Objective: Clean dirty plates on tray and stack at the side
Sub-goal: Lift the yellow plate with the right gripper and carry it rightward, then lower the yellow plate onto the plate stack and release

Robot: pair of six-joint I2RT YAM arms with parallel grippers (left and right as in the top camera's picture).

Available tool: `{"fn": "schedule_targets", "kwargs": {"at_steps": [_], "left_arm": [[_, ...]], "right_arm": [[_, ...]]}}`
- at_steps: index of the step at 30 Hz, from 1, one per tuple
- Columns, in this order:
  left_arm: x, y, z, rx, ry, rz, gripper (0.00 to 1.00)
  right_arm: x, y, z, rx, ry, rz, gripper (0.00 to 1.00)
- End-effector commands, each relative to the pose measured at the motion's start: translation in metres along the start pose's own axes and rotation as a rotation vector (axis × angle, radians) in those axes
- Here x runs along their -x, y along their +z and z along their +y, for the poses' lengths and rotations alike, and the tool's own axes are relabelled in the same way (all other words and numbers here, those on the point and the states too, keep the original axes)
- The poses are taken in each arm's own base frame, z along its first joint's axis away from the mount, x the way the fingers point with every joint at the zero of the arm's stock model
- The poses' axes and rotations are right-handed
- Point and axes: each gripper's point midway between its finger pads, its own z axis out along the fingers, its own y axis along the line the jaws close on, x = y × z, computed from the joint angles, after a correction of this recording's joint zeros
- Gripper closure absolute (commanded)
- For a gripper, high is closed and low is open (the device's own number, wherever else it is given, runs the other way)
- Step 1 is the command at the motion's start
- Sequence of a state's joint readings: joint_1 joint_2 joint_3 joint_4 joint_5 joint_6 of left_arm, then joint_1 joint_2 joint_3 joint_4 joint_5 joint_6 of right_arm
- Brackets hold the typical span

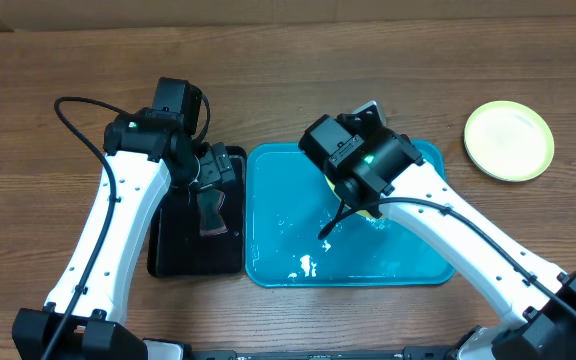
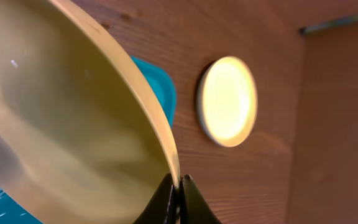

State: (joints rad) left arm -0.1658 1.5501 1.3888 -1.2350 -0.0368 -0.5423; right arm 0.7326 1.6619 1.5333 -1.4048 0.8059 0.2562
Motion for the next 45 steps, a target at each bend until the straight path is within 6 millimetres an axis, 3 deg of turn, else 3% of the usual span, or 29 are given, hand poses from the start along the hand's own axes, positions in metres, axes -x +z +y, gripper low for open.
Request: {"fn": "schedule_targets", "kwargs": {"at_steps": [1, 15, 34, 36, 38, 42, 44, 45], "left_arm": [[0.004, -0.012, -0.004, -0.030, 0.024, -0.030, 0.01], [0.002, -0.012, -0.002, -0.025, 0.024, -0.023, 0.00], [0.002, -0.012, -0.002, -0.022, 0.024, -0.021, 0.00], [0.001, -0.012, -0.001, -0.019, 0.024, -0.017, 0.00], [0.001, -0.012, -0.001, -0.019, 0.024, -0.018, 0.00], [0.001, -0.012, -0.001, -0.020, 0.025, -0.018, 0.00], [0.002, -0.012, -0.002, -0.022, 0.025, -0.022, 0.01], [0.003, -0.012, -0.002, -0.023, 0.025, -0.024, 0.00]], "right_arm": [[0.017, -0.016, -0.021, -0.125, -0.059, -0.092, 0.96], [0.034, -0.057, -0.056, -0.459, -0.159, -0.243, 0.96], [0.033, -0.074, -0.025, -0.374, -0.225, -0.295, 0.96], [0.035, -0.084, -0.026, -0.387, -0.148, -0.348, 0.96], [0.037, -0.075, -0.014, -0.303, -0.163, -0.319, 0.96], [0.032, -0.075, -0.020, -0.306, -0.064, -0.323, 0.96], [0.029, -0.061, -0.014, -0.241, -0.126, -0.261, 0.96], [0.024, -0.061, -0.022, -0.266, -0.120, -0.246, 0.96]]}}
